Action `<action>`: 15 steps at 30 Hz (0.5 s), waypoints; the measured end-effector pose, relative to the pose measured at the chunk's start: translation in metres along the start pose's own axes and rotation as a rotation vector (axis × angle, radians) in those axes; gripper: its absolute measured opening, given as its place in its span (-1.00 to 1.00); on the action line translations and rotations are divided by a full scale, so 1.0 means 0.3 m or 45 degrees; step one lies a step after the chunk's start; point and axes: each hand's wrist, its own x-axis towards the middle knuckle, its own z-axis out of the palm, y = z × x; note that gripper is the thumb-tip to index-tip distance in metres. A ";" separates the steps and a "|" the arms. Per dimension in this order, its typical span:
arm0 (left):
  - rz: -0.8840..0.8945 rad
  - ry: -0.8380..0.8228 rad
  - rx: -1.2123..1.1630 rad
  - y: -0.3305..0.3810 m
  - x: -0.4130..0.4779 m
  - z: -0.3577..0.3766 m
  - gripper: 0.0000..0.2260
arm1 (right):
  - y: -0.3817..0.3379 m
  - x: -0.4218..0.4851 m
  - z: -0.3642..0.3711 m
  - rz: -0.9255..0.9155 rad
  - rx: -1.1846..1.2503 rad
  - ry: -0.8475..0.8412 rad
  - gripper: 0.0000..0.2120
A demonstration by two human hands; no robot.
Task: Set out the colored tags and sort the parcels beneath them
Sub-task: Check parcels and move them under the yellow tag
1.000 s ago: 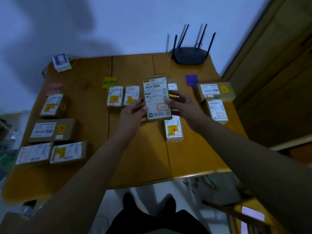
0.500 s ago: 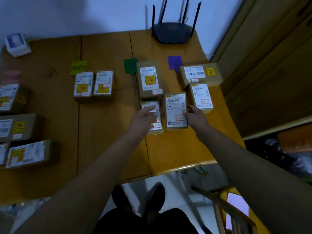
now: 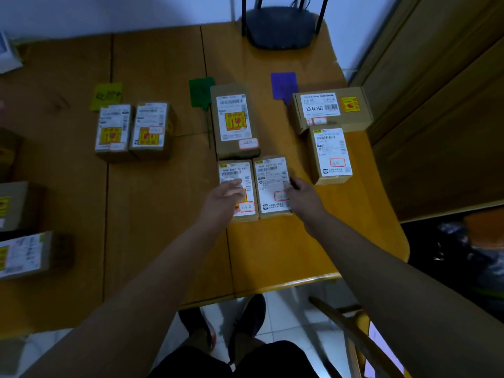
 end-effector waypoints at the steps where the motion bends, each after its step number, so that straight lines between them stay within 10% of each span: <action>1: -0.008 -0.001 -0.017 0.001 0.001 -0.002 -0.67 | -0.002 0.000 0.002 0.001 -0.022 0.020 -0.62; 9: 0.053 0.012 -0.112 0.079 -0.095 -0.127 -0.71 | -0.112 -0.109 0.017 -0.329 -0.204 0.343 -0.59; 15: 0.161 0.137 -0.111 0.133 -0.198 -0.380 -0.72 | -0.284 -0.277 0.257 -0.482 -0.170 -0.115 -0.80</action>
